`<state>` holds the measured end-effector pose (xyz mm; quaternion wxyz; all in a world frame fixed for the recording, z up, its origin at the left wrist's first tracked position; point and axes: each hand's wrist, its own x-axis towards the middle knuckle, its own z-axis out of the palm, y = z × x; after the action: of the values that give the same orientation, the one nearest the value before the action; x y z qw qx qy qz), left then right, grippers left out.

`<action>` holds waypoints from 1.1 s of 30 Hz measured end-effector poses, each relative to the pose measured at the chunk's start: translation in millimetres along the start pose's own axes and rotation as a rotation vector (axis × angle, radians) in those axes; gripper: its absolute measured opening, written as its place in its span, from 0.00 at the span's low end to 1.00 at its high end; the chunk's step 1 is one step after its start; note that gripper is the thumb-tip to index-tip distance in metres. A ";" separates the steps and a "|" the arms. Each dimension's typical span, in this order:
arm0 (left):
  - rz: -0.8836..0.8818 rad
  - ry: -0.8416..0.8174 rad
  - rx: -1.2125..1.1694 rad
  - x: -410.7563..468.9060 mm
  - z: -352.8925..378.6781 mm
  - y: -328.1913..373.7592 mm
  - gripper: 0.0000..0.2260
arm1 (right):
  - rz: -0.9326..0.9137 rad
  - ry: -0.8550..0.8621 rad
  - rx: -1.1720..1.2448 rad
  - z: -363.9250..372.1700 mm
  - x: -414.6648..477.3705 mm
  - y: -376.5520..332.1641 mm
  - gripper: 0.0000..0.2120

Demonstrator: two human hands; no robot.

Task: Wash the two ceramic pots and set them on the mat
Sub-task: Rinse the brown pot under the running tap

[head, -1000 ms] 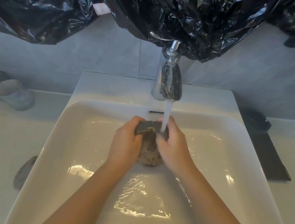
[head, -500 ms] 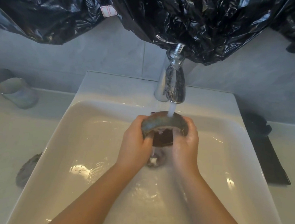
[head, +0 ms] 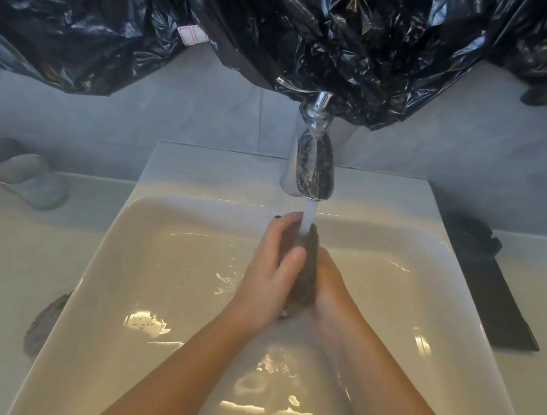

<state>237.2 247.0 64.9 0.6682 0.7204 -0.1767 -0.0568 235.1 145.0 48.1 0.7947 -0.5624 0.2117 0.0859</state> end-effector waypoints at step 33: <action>-0.351 0.110 -0.104 17.5 -15.4 -3.1 0.19 | 0.071 0.030 0.391 -8.7 -4.3 -16.4 0.19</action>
<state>258.9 255.9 66.1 0.6932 0.7065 -0.0082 -0.1420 235.3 131.6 61.6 0.8820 -0.3907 0.2558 0.0625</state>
